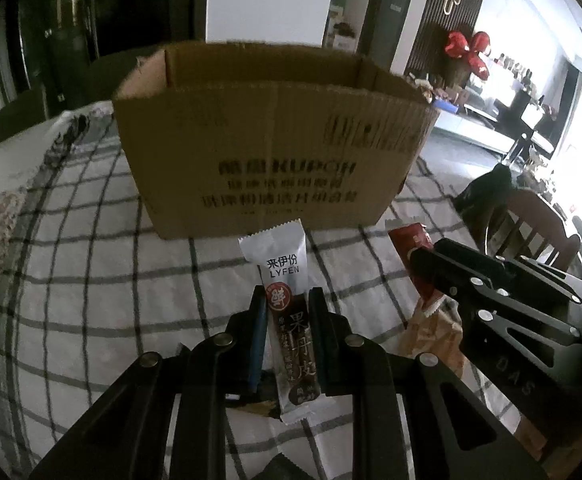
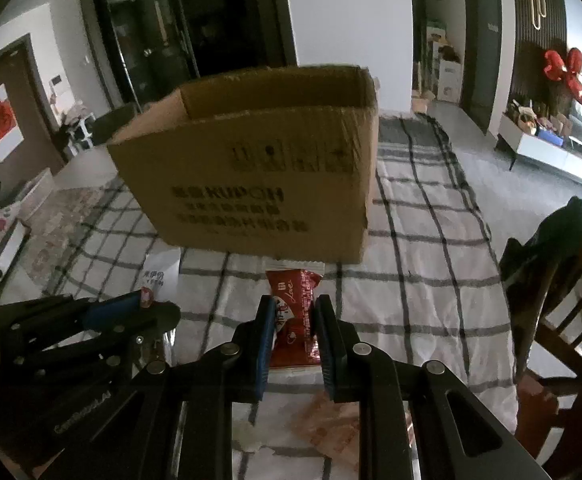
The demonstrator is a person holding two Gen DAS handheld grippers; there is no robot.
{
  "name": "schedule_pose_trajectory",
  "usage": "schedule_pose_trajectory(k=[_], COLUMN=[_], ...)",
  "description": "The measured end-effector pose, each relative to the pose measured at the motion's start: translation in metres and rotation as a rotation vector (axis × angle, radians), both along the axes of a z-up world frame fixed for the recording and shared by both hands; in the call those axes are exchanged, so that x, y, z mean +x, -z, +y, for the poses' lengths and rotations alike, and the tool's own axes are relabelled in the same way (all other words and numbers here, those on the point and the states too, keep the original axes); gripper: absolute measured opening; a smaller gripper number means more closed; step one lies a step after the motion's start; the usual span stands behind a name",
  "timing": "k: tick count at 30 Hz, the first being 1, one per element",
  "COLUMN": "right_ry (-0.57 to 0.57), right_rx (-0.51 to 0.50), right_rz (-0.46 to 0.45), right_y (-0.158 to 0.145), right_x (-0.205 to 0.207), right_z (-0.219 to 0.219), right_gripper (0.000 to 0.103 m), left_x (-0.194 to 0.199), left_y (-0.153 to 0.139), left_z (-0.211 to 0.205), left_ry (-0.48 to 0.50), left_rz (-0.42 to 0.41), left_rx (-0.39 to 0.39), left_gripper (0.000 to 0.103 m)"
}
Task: Organize snacks
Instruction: 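Carry both held packets up and over the cardboard box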
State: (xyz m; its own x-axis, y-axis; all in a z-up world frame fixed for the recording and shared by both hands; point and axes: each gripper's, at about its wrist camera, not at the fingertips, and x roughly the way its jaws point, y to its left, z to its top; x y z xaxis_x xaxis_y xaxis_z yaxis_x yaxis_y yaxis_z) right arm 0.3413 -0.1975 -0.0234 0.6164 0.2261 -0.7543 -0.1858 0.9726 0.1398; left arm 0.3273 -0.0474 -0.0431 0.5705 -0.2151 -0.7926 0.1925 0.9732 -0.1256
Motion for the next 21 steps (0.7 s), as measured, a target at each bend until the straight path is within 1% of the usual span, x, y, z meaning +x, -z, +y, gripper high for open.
schedule_pose_trajectory(k=[10, 14, 21], right_ry=[0.002, -0.001, 0.001], right_rx=[0.025, 0.034, 0.050], right_rz=[-0.080, -0.109, -0.156], right_y=[-0.034, -0.046, -0.066], right_x=[-0.012, -0.014, -0.015], right_z=[0.002, 0.003, 0.004], right_gripper=[0.022, 0.022, 0.022], left_x=[-0.012, -0.013, -0.011], left_y=[-0.038, -0.052, -0.072], left_z=[0.005, 0.009, 0.011], left_ry=[-0.002, -0.001, 0.000], left_rz=[-0.104, -0.136, -0.186], left_rx=[-0.006, -0.018, -0.015], left_gripper=[0.021, 0.021, 0.021])
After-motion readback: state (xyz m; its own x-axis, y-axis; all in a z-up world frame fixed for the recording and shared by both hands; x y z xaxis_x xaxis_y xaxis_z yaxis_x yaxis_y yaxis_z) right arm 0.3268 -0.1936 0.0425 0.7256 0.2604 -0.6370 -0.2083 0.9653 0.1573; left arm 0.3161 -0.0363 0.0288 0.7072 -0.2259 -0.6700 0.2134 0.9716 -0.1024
